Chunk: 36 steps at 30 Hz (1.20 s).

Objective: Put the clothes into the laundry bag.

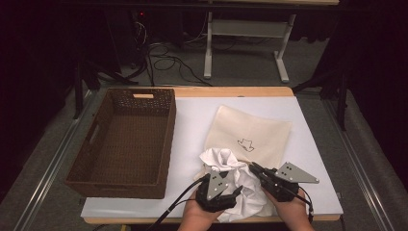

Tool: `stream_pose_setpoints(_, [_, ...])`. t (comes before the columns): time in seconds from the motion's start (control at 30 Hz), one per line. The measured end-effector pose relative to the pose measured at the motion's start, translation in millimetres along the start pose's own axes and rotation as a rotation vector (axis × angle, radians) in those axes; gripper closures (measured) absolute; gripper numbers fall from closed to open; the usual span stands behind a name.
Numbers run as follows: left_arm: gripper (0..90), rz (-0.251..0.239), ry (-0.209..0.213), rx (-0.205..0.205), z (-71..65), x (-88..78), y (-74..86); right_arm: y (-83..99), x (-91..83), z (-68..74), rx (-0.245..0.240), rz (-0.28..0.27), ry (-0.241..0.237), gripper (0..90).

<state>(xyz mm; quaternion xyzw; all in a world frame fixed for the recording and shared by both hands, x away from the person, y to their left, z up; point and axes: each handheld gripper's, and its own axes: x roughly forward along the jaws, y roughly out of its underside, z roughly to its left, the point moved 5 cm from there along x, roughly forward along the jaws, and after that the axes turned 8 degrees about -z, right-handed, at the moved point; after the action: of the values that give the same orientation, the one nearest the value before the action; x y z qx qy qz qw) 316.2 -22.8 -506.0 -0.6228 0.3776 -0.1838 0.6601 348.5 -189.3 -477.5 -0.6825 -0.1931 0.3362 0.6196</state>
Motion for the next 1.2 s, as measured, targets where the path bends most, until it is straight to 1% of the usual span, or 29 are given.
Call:
stream_pose_setpoints(0.07, [36.7, -0.002, 0.003, 0.002, 2.2, -13.3, 3.9, 0.0, -0.1, 0.3, 0.001, 0.001, 0.001, 88.7])
stream_pose_setpoints(0.1, [39.0, -0.005, -0.005, 0.004, 4.4, -19.3, 6.3, 0.2, -0.2, 0.8, 0.000, 0.002, 0.003, 88.7])
stream_pose_setpoints(0.13, [39.0, -0.019, -0.015, 0.005, 7.5, -25.1, 8.7, 0.2, -0.2, 0.8, 0.000, 0.002, 0.003, 88.7])
stream_pose_setpoints(0.17, [40.1, -0.034, -0.029, 0.004, 11.6, -29.9, 11.2, 0.2, 0.0, 0.9, -0.001, 0.001, 0.003, 88.8])
stream_pose_setpoints(0.2, [42.1, -0.037, -0.052, 0.002, 18.0, -33.1, 13.0, 0.1, 0.1, 1.1, -0.001, 0.002, 0.003, 88.7])
stream_pose_setpoints(0.27, [41.1, -0.037, -0.087, -0.015, 27.9, -34.5, 11.6, 0.0, 0.3, 1.3, 0.003, 0.004, 0.002, 88.7])
stream_pose_setpoints(0.3, [39.1, -0.053, -0.110, -0.027, 32.9, -35.0, 9.4, 0.0, 0.2, 1.4, 0.004, 0.004, 0.003, 88.7])
stream_pose_setpoints(0.33, [32.2, -0.069, -0.126, -0.029, 36.8, -34.7, 7.5, 0.0, -0.2, 1.1, 0.005, 0.002, 0.003, 88.7])
stream_pose_setpoints(0.37, [32.2, -0.071, -0.141, -0.019, 39.3, -33.7, 6.7, 0.0, -0.2, 1.1, 0.005, 0.002, 0.003, 88.7])
stream_pose_setpoints(0.4, [28.0, -0.064, -0.170, 0.000, 43.9, -30.2, 5.7, 0.0, -0.2, 0.8, 0.002, 0.001, 0.003, 88.7])
stream_pose_setpoints(0.43, [21.1, -0.050, -0.177, 0.001, 49.0, -24.5, 4.8, 0.1, -0.1, 0.6, 0.003, 0.000, 0.002, 88.8])
stream_pose_setpoints(0.47, [15.4, -0.036, -0.175, -0.009, 53.3, -19.7, 3.6, 0.2, 0.3, 0.7, 0.003, 0.000, 0.001, 88.7])
stream_pose_setpoints(0.53, [14.8, -0.015, -0.154, -0.029, 59.5, -11.2, 2.3, 0.2, 0.8, 1.0, 0.001, -0.001, -0.002, 88.7])
stream_pose_setpoints(0.6, [15.5, 0.012, -0.112, -0.058, 61.9, -0.5, 3.7, 0.5, 0.9, 1.0, 0.004, 0.002, 0.000, 88.7])
stream_pose_setpoints(0.63, [18.4, 0.024, -0.084, -0.078, 61.0, 4.5, 5.1, 0.7, 1.1, 0.8, 0.005, 0.002, 0.000, 88.7])
stream_pose_setpoints(0.67, [33.9, 0.026, -0.056, -0.092, 58.8, 8.5, 6.3, 0.8, 1.6, 0.3, 0.006, 0.002, 0.000, 88.8])
stream_pose_setpoints(0.7, [33.9, 0.022, -0.044, -0.091, 56.7, 10.9, 7.0, 0.8, 1.6, 0.3, 0.006, 0.002, 0.000, 88.8])
stream_pose_setpoints(0.77, [57.6, 0.009, -0.038, -0.081, 50.4, 15.0, 7.2, 1.0, 2.3, -0.2, 0.004, 0.003, 0.001, 88.8])
stream_pose_setpoints(0.8, [75.7, 0.004, -0.038, -0.078, 47.8, 15.6, 6.4, 1.3, 2.6, -0.4, 0.006, 0.004, 0.004, 88.8])
stream_pose_setpoints(0.83, [79.2, -0.002, -0.043, -0.071, 45.6, 15.2, 5.4, 1.3, 2.4, -0.5, 0.007, 0.004, 0.005, 88.8])
stream_pose_setpoints(0.9, [80.4, -0.017, -0.060, -0.053, 38.0, 11.7, 2.2, 1.1, 2.1, -0.7, 0.005, 0.002, 0.006, 88.8])
stream_pose_setpoints(0.93, [80.7, -0.038, -0.049, -0.014, 25.3, 7.0, -0.9, 1.1, 1.5, -0.8, 0.009, 0.001, 0.009, 88.8])
stream_pose_setpoints(0.97, [80.8, -0.038, -0.049, -0.014, 25.3, 7.0, -0.9, 1.1, 1.5, -0.8, 0.009, 0.001, 0.009, 88.8])
stream_pose_setpoints(1.0, [80.8, -0.040, -0.032, 0.015, 16.1, 5.7, -1.7, 1.1, 1.7, -1.2, 0.007, 0.001, 0.010, 88.8])
stream_pose_setpoints(1.03, [80.8, -0.039, -0.015, 0.030, 9.4, 5.9, -1.7, 1.3, 1.9, -1.3, 0.010, 0.006, 0.014, 88.8])
stream_pose_setpoints(1.1, [80.7, -0.018, 0.016, 0.052, -0.9, 10.8, 0.3, 1.5, 3.1, -1.6, 0.007, 0.007, 0.015, 88.8])
stream_pose_setpoints(1.13, [80.7, -0.001, 0.021, 0.066, -4.0, 14.6, 2.1, 1.4, 3.6, -1.1, 0.004, 0.008, 0.016, 88.8])
stream_pose_setpoints(1.17, [80.7, 0.012, 0.025, 0.070, -5.2, 17.5, 3.3, 1.3, 3.6, -1.0, 0.002, 0.008, 0.016, 88.8])
stream_pose_setpoints(1.2, [80.7, 0.024, 0.030, 0.064, -5.3, 21.6, 4.8, 1.3, 3.6, -1.0, 0.002, 0.008, 0.016, 88.8])
